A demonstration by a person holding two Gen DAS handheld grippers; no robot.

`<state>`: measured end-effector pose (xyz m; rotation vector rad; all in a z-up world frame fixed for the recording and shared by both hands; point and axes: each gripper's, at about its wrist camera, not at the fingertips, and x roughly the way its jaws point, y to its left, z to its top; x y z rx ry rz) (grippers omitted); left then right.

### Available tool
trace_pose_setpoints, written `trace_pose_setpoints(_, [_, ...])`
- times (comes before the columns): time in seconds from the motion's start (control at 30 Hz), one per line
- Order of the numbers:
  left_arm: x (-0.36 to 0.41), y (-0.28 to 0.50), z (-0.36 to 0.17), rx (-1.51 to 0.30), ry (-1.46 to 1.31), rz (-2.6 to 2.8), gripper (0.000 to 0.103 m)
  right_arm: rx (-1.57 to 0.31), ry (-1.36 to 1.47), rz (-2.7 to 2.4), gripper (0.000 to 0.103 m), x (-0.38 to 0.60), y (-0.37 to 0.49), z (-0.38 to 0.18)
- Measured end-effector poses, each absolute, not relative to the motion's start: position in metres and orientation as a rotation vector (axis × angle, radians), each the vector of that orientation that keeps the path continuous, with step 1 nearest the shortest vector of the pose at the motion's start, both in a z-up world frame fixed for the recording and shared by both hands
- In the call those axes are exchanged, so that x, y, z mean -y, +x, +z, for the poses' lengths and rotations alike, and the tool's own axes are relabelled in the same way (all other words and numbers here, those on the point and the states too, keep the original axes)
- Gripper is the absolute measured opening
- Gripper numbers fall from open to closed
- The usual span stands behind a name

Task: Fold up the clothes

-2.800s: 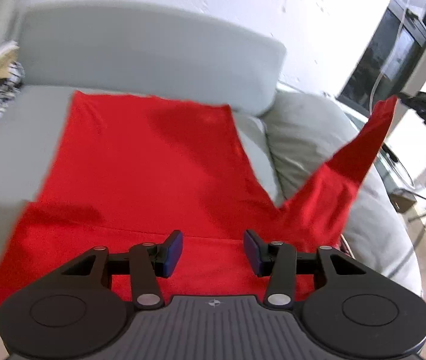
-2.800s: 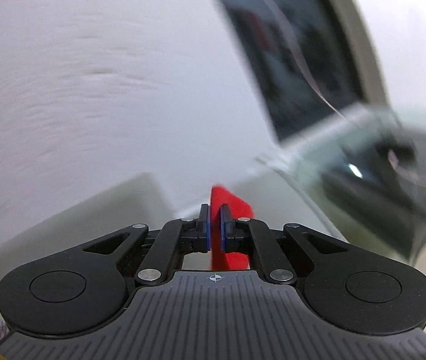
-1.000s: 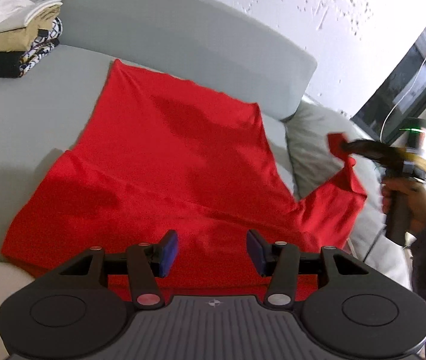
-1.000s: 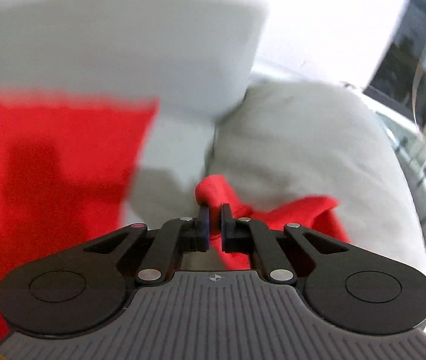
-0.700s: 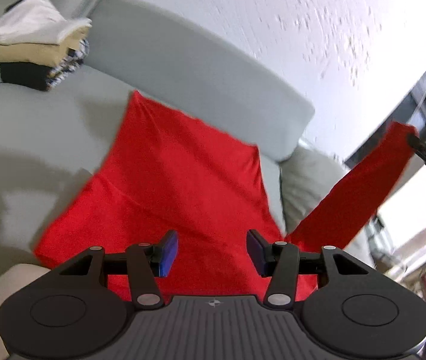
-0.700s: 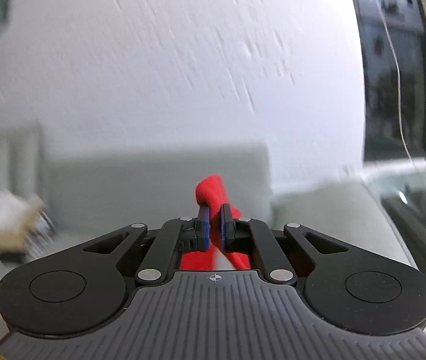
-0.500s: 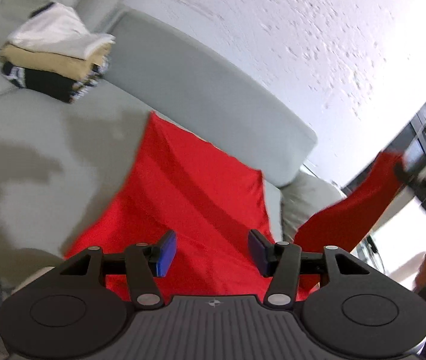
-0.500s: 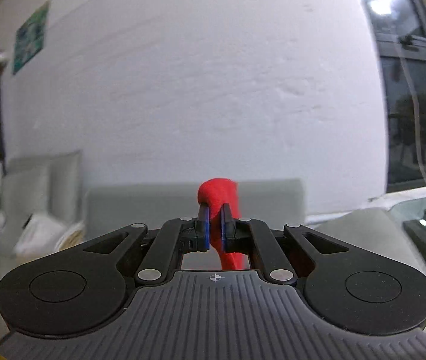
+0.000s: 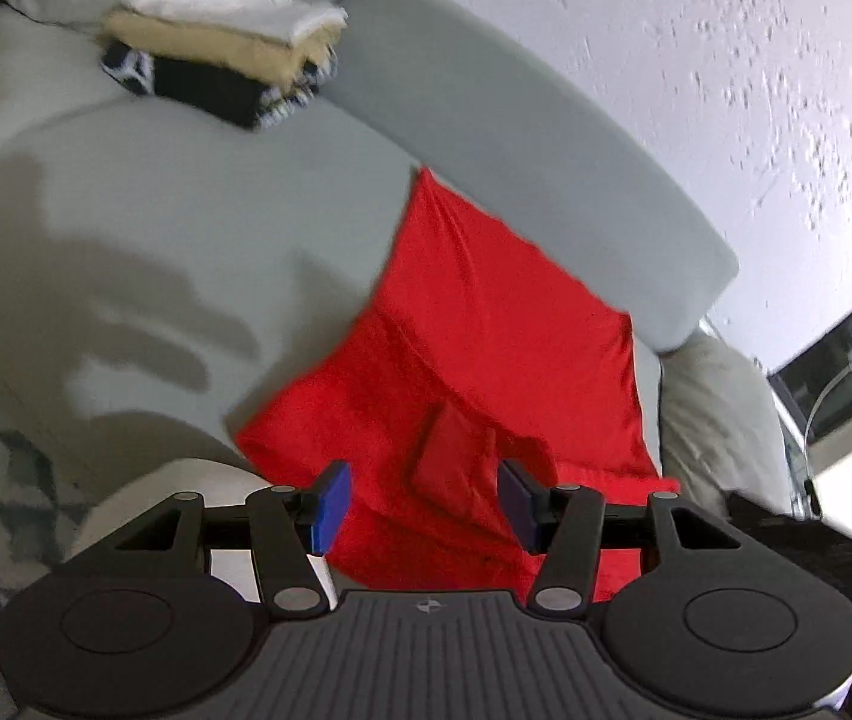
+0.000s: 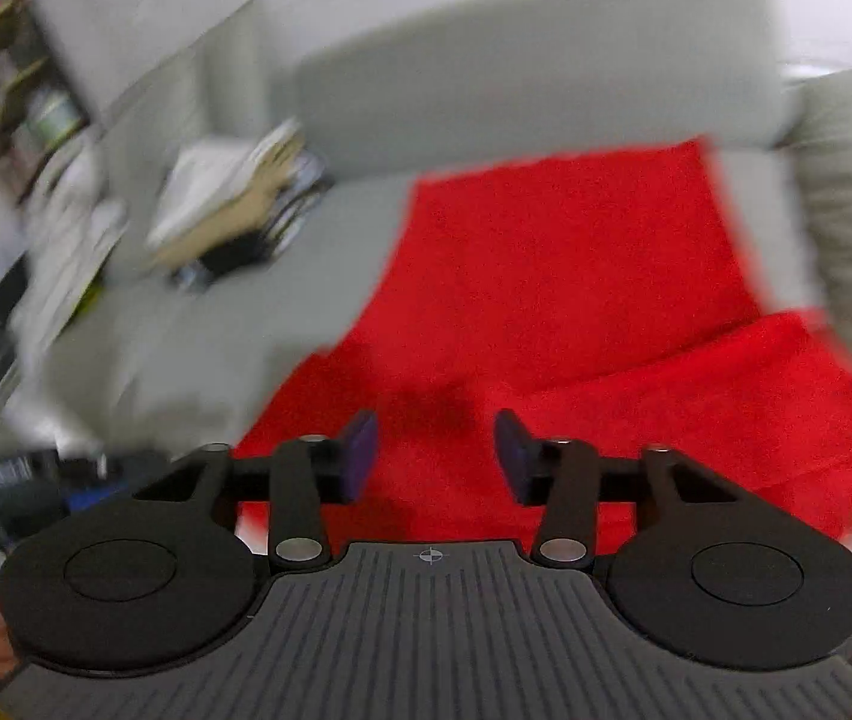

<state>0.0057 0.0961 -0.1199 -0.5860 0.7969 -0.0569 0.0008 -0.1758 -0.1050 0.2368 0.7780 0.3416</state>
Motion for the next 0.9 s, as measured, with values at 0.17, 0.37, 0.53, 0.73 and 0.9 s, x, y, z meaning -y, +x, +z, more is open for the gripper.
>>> trace_pose_setpoints(0.17, [-0.069, 0.057, -0.153, -0.877, -0.460, -0.096, 0.045, -0.769, 0.410, 0.216, 0.051, 0.261, -0.017, -0.094])
trace_pose_setpoints(0.37, [-0.046, 0.099, -0.178, -0.940, -0.322, -0.116, 0.038, -0.753, 0.627, 0.050, 0.051, 0.334, -0.034, -0.117])
trace_pose_setpoints(0.53, [-0.015, 0.096, -0.177, -0.921, -0.084, -0.145, 0.035, -0.742, 0.672, -0.011, 0.051, 0.358, -0.045, -0.127])
trace_pose_setpoints(0.73, [0.008, 0.086, -0.180, -0.892, 0.051, -0.151, 0.026, -0.629, 0.717, -0.117, 0.051, 0.382, -0.051, -0.115])
trace_pose_setpoints(0.9, [0.006, 0.085, -0.177, -0.886, 0.023, -0.147, 0.006, -0.615, 0.795, -0.166, 0.051, 0.398, -0.053, -0.120])
